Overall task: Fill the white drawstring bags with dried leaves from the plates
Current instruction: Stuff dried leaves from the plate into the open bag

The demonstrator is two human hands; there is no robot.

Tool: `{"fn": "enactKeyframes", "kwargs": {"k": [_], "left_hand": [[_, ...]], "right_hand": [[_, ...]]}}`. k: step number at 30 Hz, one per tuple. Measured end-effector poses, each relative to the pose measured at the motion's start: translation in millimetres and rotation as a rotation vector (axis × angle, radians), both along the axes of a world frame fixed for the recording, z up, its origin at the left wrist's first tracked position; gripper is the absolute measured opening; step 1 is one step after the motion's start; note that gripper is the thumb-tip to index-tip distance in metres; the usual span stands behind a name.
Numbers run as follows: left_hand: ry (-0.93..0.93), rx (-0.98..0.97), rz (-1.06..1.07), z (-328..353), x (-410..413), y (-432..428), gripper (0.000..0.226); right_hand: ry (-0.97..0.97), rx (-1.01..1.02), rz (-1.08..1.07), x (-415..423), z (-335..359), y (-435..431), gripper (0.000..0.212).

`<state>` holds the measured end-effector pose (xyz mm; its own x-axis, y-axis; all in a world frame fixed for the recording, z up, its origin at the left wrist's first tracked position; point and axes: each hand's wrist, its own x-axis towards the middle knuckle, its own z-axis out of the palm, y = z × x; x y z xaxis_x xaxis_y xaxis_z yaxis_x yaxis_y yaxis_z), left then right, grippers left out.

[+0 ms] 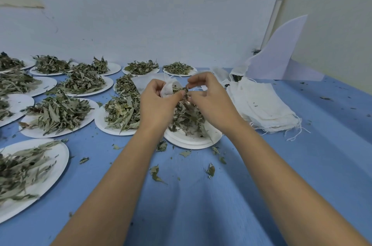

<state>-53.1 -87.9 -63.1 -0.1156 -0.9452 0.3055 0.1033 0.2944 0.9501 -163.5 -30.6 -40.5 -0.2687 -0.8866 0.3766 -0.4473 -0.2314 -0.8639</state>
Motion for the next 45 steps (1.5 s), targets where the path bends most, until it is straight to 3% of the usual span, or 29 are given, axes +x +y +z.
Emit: {"fn": "enactKeyframes", "kwargs": {"k": [3,7,13,18,21,24,26,29,33,36,40,45], "left_hand": [[0.056,0.041,-0.028,2,3,-1,0.026],[0.027,0.054,-0.133,4,6,-1,0.025],[-0.05,0.006,-0.157,7,9,1,0.027],[-0.089,-0.082,0.098,8,1,2,0.025],[-0.07,-0.021,0.259,7,4,-1,0.019],[0.01,0.135,0.086,8,10,-5,0.021],[-0.018,0.111,-0.029,9,10,-3,0.023],[-0.071,0.002,-0.141,11,8,2,0.024],[-0.127,-0.049,-0.163,10,6,4,0.022],[-0.118,-0.047,-0.068,10,5,3,0.025],[-0.086,-0.007,0.079,9,2,0,0.027],[-0.06,0.088,0.261,3,8,-6,0.027]], "right_hand": [[-0.115,-0.019,-0.076,-3,1,-2,0.02],[0.041,0.034,-0.157,-10,-2,-4,0.01],[0.009,0.03,-0.123,-12,-3,-4,0.01],[0.059,-0.075,-0.162,-4,-7,-4,0.013],[0.087,-0.085,-0.141,0,-7,-4,0.017],[0.045,-0.073,-0.175,-1,-7,-6,0.014],[0.009,-0.08,-0.178,-1,-6,-6,0.006],[-0.022,-0.1,-0.161,-1,-4,-4,0.013],[-0.045,-0.096,-0.158,-1,-3,-2,0.006],[-0.082,-0.087,-0.182,-1,-5,-3,0.012],[0.087,-0.101,-0.256,6,-8,-5,0.01],[0.345,-0.109,-0.156,21,-8,0,0.012]]}}
